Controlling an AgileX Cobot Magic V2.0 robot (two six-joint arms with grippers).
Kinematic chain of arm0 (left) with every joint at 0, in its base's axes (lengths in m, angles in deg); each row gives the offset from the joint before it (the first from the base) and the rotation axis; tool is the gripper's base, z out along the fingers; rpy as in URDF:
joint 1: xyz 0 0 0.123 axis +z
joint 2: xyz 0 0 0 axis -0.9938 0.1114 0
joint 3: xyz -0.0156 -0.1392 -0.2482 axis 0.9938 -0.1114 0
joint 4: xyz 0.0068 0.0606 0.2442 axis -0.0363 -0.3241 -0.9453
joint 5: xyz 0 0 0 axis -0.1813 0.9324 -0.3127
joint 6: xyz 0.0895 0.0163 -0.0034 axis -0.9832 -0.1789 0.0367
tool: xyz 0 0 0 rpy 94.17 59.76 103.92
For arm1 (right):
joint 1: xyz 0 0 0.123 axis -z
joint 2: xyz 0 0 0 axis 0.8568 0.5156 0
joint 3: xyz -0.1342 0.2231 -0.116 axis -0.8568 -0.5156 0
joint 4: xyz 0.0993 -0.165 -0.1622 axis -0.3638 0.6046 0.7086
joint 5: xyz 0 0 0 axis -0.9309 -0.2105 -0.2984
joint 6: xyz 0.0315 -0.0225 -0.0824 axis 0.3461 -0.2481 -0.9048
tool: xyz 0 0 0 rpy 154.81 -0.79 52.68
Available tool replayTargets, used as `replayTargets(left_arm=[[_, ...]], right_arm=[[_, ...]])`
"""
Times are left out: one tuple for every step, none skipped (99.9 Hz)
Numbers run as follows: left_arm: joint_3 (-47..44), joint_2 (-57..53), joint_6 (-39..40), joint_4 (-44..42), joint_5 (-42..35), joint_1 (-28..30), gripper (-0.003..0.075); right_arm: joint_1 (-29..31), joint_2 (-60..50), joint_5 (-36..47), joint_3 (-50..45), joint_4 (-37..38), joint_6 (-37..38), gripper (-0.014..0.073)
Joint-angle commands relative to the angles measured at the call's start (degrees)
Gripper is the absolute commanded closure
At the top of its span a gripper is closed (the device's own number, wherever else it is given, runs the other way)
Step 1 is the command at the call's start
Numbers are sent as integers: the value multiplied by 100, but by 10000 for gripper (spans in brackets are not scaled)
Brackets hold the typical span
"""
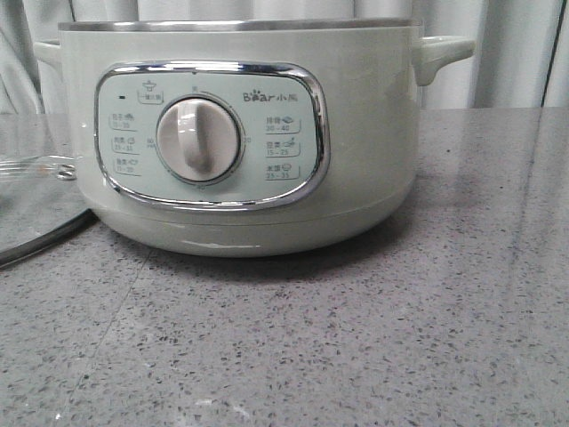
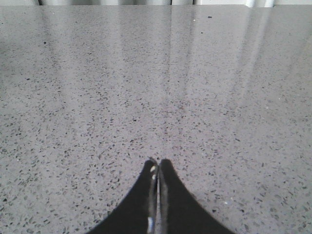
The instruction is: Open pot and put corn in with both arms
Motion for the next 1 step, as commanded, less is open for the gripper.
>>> replayTargets(left_arm=[[-128,-163,46,57,-234,5,741]], right_arm=[[28,-141,143,-111,-11,-56,657]])
